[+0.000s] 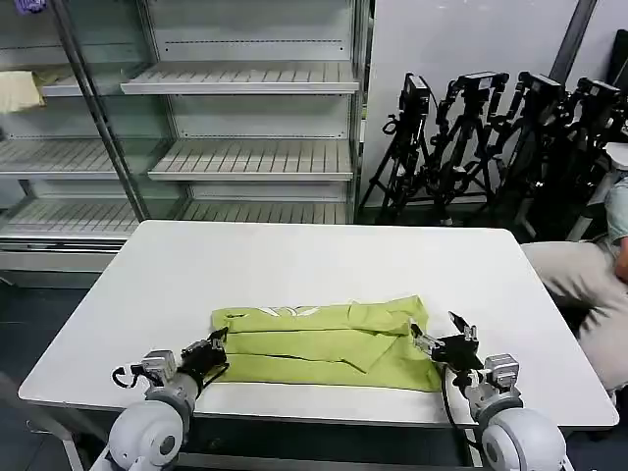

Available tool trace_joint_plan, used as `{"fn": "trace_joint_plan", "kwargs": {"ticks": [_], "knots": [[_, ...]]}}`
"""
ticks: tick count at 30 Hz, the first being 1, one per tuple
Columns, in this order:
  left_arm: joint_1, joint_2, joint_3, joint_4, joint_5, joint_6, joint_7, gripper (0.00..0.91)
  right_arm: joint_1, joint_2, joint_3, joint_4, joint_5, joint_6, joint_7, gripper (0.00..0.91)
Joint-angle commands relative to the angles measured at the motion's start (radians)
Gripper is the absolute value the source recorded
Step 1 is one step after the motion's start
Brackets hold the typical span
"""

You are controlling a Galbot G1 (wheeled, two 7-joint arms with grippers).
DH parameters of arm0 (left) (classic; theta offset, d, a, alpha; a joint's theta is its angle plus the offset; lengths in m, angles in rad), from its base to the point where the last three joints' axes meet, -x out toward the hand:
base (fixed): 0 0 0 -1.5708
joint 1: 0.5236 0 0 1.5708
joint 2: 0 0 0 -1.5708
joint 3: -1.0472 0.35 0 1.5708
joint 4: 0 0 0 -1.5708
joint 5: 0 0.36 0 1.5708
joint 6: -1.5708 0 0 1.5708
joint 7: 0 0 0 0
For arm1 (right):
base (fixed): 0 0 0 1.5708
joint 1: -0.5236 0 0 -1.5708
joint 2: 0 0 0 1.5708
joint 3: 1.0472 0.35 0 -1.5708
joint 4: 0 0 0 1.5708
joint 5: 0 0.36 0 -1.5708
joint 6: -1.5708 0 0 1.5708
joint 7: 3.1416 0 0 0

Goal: Fold and organize the clothes.

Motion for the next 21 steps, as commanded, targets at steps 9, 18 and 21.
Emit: {"fn": "trace_joint_plan", "kwargs": {"ticks": [9, 18, 21], "knots": [[0.041, 0.329, -0.376, 0.111, 0.169, 0.071, 0.249, 0.010, 0.000, 0.002, -0.001, 0.004, -0.003, 0.008, -0.005, 0.907], [0.046, 0.353, -0.419, -0.008, 0.243, 0.085, 0.278, 0.010, 0.000, 0.010, 0.001, 0.002, -0.012, 0.016, -0.006, 0.907], [0.045, 0.315, -0.360, -0.105, 0.243, 0.085, 0.267, 0.010, -0.006, 0.008, 0.010, 0.004, -0.012, 0.017, -0.005, 0.907]]}}
